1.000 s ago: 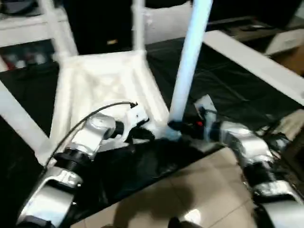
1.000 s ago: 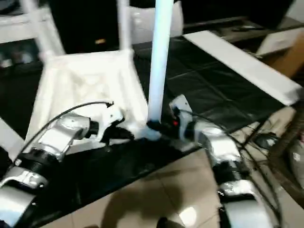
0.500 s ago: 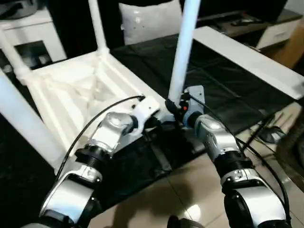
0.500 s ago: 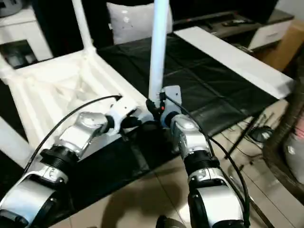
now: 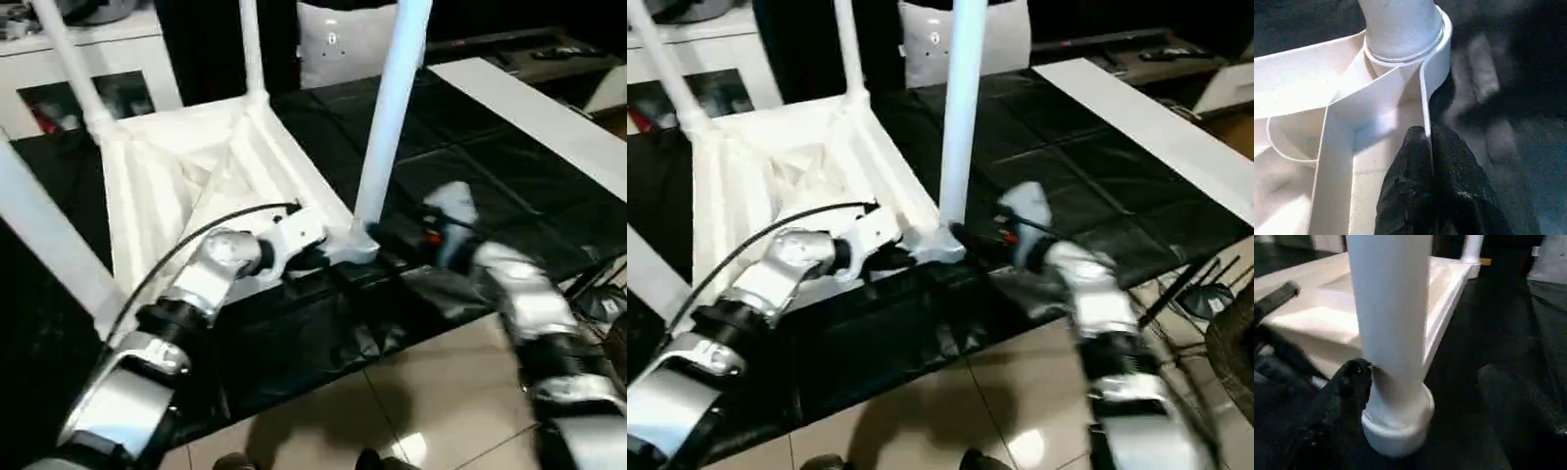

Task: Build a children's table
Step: Rotate leg to tighten

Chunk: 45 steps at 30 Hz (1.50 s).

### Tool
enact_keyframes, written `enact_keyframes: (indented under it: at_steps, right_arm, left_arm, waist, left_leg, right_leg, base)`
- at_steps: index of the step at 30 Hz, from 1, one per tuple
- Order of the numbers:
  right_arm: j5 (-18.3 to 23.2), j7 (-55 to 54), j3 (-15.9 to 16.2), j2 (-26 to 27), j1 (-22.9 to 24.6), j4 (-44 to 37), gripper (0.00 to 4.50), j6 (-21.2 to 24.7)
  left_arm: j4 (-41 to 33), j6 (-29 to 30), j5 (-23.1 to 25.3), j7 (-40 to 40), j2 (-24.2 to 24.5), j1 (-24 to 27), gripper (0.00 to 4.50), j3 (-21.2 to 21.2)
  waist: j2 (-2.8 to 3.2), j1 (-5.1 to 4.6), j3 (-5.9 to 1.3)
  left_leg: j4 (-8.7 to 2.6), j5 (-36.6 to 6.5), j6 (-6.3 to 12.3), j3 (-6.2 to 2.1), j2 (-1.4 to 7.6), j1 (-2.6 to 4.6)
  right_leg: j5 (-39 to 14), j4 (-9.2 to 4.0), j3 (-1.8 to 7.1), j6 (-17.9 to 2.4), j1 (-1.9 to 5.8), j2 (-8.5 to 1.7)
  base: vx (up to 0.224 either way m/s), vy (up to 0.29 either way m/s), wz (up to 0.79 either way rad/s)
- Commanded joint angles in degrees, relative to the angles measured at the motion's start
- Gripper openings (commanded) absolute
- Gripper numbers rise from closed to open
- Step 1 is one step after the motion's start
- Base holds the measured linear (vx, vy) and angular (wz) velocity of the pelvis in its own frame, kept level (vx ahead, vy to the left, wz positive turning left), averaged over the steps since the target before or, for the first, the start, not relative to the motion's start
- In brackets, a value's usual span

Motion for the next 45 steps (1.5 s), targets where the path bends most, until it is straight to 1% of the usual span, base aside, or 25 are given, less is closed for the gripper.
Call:
enact_keyframes:
  at_steps: [1, 2, 5, 7, 9, 12, 13, 14, 15, 16, 19, 21, 22, 25, 26, 27, 28, 31, 32, 35, 36, 38, 40, 44, 45]
  right_arm:
    - [0.7, 5.6, 0.6, -3.0, 1.0, -2.7, 4.22, -0.2]
    - [0.8, 5.8, 0.7, -3.1, 1.0, -2.7, 4.22, -0.2]
    - [1.5, 13.3, 2.3, -6.6, 2.2, -4.7, 4.22, -0.4]
    - [2.4, 18.9, 3.4, -8.3, 2.7, -5.1, 4.22, -0.7]
    - [2.5, 19.7, 3.5, -8.5, 2.7, -4.9, 4.22, -0.8]
    - [2.9, 24.9, 5.7, -9.0, 2.4, -5.1, 3.86, 0.5]
    - [3.1, 26.7, 6.5, -9.1, 2.3, -5.3, 3.86, 1.1]
    - [3.1, 26.7, 6.5, -9.1, 2.3, -5.3, 3.83, 1.1]
    - [3.1, 28.5, 7.6, -8.9, 2.1, -5.5, 3.57, 1.7]
    - [3.1, 28.5, 7.6, -8.9, 2.1, -5.5, 3.45, 1.7]
    - [3.1, 31.6, 8.6, -8.4, 1.4, -4.5, 3.25, 2.0]
    - [3.0, 32.7, 9.1, -8.0, 0.9, -3.6, 3.01, 2.0]
    - [3.0, 33.5, 9.5, -7.8, 0.4, -2.8, 2.95, 2.0]
    - [3.1, 35.3, 10.4, -7.6, -0.2, -1.6, 2.81, 2.0]
    - [3.0, 35.6, 10.5, -7.4, -0.2, -1.2, 2.58, 1.9]
    - [3.0, 35.6, 10.5, -7.4, -0.3, -1.1, 2.58, 1.9]
    - [2.9, 35.8, 10.6, -7.2, -0.3, -0.7, 2.43, 1.8]
    - [2.7, 36.8, 10.7, -6.7, -0.4, 0.6, 2.31, 1.4]
    - [2.8, 37.0, 10.8, -6.5, -0.3, 1.0, 2.14, 1.2]
    - [2.8, 37.5, 10.6, -5.8, -0.3, 2.3, 2.05, 0.5]
    - [2.8, 37.5, 10.7, -5.6, -0.1, 2.4, 1.96, 0.2]
    - [2.8, 37.5, 10.8, -5.5, 0.1, 2.5, 1.96, 0.1]
    - [3.2, 37.5, 10.6, -5.2, 0.4, 2.3, 1.93, 0.4]
    - [4.4, 33.0, 9.5, -3.8, 2.8, -1.6, 1.92, 4.0]
    - [4.1, 30.2, 9.2, -2.8, 3.0, -2.1, 1.91, 5.0]
  left_arm:
    - [-1.4, -5.2, -0.6, -5.4, 1.6, -0.5, 0.0, -1.4]
    - [-1.4, -5.3, -0.6, -5.5, 1.7, -0.5, 0.0, -1.5]
    - [-0.7, -11.6, -0.1, -10.0, 3.5, -0.2, 0.0, -3.3]
    - [-0.6, -14.2, -0.2, -14.6, 4.8, 0.0, 0.0, -4.8]
    - [-0.6, -14.6, -0.3, -15.2, 4.9, 0.0, 0.0, -5.0]
    - [-1.9, -16.1, -2.6, -20.1, 4.7, 0.2, 0.0, -5.2]
    - [-2.4, -16.6, -3.7, -22.1, 4.6, 0.3, 0.0, -5.3]
    - [-2.4, -16.6, -3.7, -22.1, 4.6, 0.3, 0.0, -5.3]
    - [-2.8, -16.9, -4.6, -24.3, 4.3, 0.3, 0.0, -5.5]
    - [-2.8, -16.9, -4.6, -24.3, 4.3, 0.3, 0.0, -5.5]
    - [-3.7, -17.2, -5.8, -27.8, 4.1, 0.4, 0.0, -6.1]
    - [-4.3, -17.1, -6.0, -29.0, 4.2, 0.6, 0.0, -6.5]
    - [-4.3, -17.3, -6.0, -29.4, 4.2, 0.5, 0.0, -6.5]
    - [-3.9, -17.6, -5.9, -29.9, 4.2, 0.3, 0.0, -6.5]
    - [-3.9, -17.6, -5.8, -29.9, 4.2, 0.3, 0.0, -6.5]
    - [-3.8, -17.6, -5.8, -29.9, 4.2, 0.3, 0.0, -6.5]
    - [-3.7, -17.7, -5.8, -30.0, 4.3, 0.2, 0.0, -6.5]
    - [-3.6, -17.6, -5.8, -30.6, 4.4, 0.2, 0.0, -6.4]
    - [-3.6, -17.6, -5.7, -30.6, 4.4, 0.2, 0.0, -6.4]
    - [-3.2, -17.6, -5.6, -30.6, 4.4, 0.3, 0.0, -6.3]
    - [-3.1, -17.4, -5.6, -30.5, 4.4, 0.3, 0.0, -6.3]
    - [-3.1, -17.2, -5.6, -30.4, 4.4, 0.3, 0.0, -6.2]
    - [-3.1, -16.1, -5.6, -29.9, 4.4, 0.4, 0.0, -5.9]
    - [-4.3, -9.2, -6.0, -26.1, 3.8, 0.9, 0.0, -4.2]
    - [-4.8, -6.8, -6.3, -24.8, 3.5, 1.0, 0.0, -3.6]
  waist:
    - [-0.33, 0.28, -5.39]
    - [-0.35, 0.33, -5.41]
    - [-0.36, 0.5, -5.39]
    - [-0.39, 0.92, -5.41]
    - [-0.44, 1.43, -5.51]
    - [-0.39, 2.23, -5.55]
    - [-0.72, 2.19, -5.57]
    - [-0.54, 2.47, -5.59]
    - [-0.75, 2.58, -5.63]
    - [-0.7, 2.71, -5.65]
    - [-0.66, 3.21, -5.64]
    - [-0.64, 3.2, -5.58]
    - [-0.77, 3.16, -5.62]
    - [-0.77, 3.04, -5.61]
    - [-0.81, 3.0, -5.63]
    - [-0.81, 2.94, -5.63]
    - [-0.79, 2.95, -5.64]
    - [-0.72, 2.92, -5.66]
    - [-0.73, 2.9, -5.67]
    - [-0.73, 2.81, -5.62]
    - [-0.6, 2.81, -5.59]
    - [-0.71, 2.74, -5.61]
    - [-0.7, 2.71, -5.59]
    - [-0.62, 2.72, -5.42]
    - [-0.65, 2.58, -5.4]
  left_leg:
    - [-3.54, -7.0, 6.29, 1.38, -1.04, -0.1]
    - [-3.58, -6.8, 6.29, 1.33, -0.96, -0.22]
    - [-3.5, -7.3, 6.05, 1.38, -0.99, -0.2]
    - [-3.54, -7.3, 6.46, 1.33, -0.91, -0.28]
    - [-3.46, -6.9, 6.25, 1.41, -0.8, -0.21]
    - [-3.48, -7.0, 5.91, 1.48, -0.67, 0.07]
    - [-3.51, -6.9, 6.06, 1.49, -0.64, -0.09]
    - [-3.51, -6.9, 6.11, 1.41, -0.5, -0.1]
    - [-3.52, -6.6, 6.03, 1.4, -0.39, -0.08]
    - [-3.49, -6.4, 6.04, 1.43, -0.46, -0.1]
    - [-3.55, -6.0, 5.74, 1.4, -0.34, -0.07]
    - [-3.55, -6.5, 5.51, 1.42, -0.38, -0.17]
    - [-3.46, -6.7, 5.33, 1.49, -0.53, -0.16]
    - [-3.42, -6.9, 5.14, 1.53, -0.67, -0.22]
    - [-3.42, -6.8, 5.1, 1.53, -0.7, -0.23]
    - [-3.38, -6.8, 5.05, 1.55, -0.75, -0.24]
    - [-3.38, -6.6, 5.04, 1.53, -0.75, -0.25]
    - [-3.39, -6.6, 5.02, 1.51, -0.69, -0.27]
    - [-3.4, -6.6, 5.0, 1.49, -0.67, -0.27]
    - [-3.37, -6.9, 4.94, 1.54, -0.7, -0.23]
    - [-3.37, -7.1, 4.87, 1.54, -0.75, -0.18]
    - [-3.36, -7.1, 4.8, 1.54, -0.81, -0.24]
    - [-3.35, -7.0, 4.8, 1.57, -0.82, -0.19]
    - [-3.45, -7.2, 4.48, 1.58, -0.75, 0.03]
    - [-3.38, -7.8, 4.23, 1.54, -0.84, -0.03]
  right_leg:
    - [-25.2, -3.86, 3.17, 0.0, 5.38, -2.23]
    - [-24.9, -3.71, 3.19, 0.1, 5.42, -2.22]
    - [-25.5, -3.93, 2.94, 0.6, 5.25, -2.0]
    - [-25.4, -3.84, 2.95, 0.9, 5.32, -1.95]
    - [-25.4, -3.77, 2.98, 0.6, 5.15, -2.08]
    - [-26.1, -3.82, 2.96, 0.3, 5.01, -2.16]
    - [-26.0, -3.82, 2.94, 0.2, 5.13, -2.1]
    - [-25.8, -3.69, 2.99, 0.0, 5.12, -2.23]
    - [-25.4, -3.64, 3.08, -0.1, 5.06, -2.23]
    - [-25.2, -3.53, 3.11, -0.2, 5.06, -2.24]
    - [-25.3, -3.46, 3.23, -0.3, 5.01, -2.35]
    - [-25.8, -3.59, 3.1, 0.0, 5.05, -2.32]
    - [-26.6, -3.71, 2.95, 0.5, 5.05, -2.28]
    - [-27.4, -3.94, 2.78, 1.3, 5.07, -2.19]
    - [-27.5, -3.97, 2.75, 1.6, 5.07, -2.12]
    - [-27.6, -4.0, 2.72, 1.8, 5.06, -2.08]
    - [-27.6, -3.96, 2.7, 1.9, 5.07, -2.05]
    - [-27.5, -3.99, 2.66, 2.0, 5.05, -2.03]
    - [-27.5, -3.96, 2.68, 2.0, 5.05, -2.02]
    - [-27.9, -4.07, 2.62, 2.0, 4.97, -2.02]
    - [-28.4, -4.16, 2.53, 2.2, 4.97, -2.02]
    - [-28.4, -4.2, 2.48, 2.5, 5.02, -1.94]
    - [-28.5, -4.25, 2.43, 2.6, 5.0, -1.86]
    - [-29.1, -4.57, 2.39, 2.8, 4.92, -1.82]
    - [-30.0, -4.68, 2.11, 3.3, 4.97, -1.86]
  base:
    - [0.0, 0.0, 0.0]
    - [0.0, 0.0, 0.0]
    - [0.0, 0.0, 0.0]
    - [0.0, 0.0, 0.0]
    - [0.0, 0.0, 0.0]
    - [0.0, 0.0, 0.0]
    - [0.0, 0.0, 0.0]
    - [0.0, 0.0, 0.0]
    - [0.0, 0.0, 0.0]
    - [0.0, 0.0, 0.0]
    - [0.0, 0.0, 0.0]
    - [0.0, 0.0, 0.0]
    - [0.0, 0.0, 0.0]
    - [0.0, 0.0, 0.0]
    - [0.0, 0.0, 0.0]
    - [0.0, 0.0, 0.0]
    - [0.0, 0.0, 0.0]
    - [0.0, 0.0, 0.0]
    - [0.0, 0.0, 0.0]
    - [0.0, 0.0, 0.0]
    - [0.0, 0.0, 0.0]
    - [0.0, 0.0, 0.0]
    - [0.0, 0.0, 0.0]
    - [0.0, 0.0, 0.0]
    - [0.0, 0.0, 0.0]
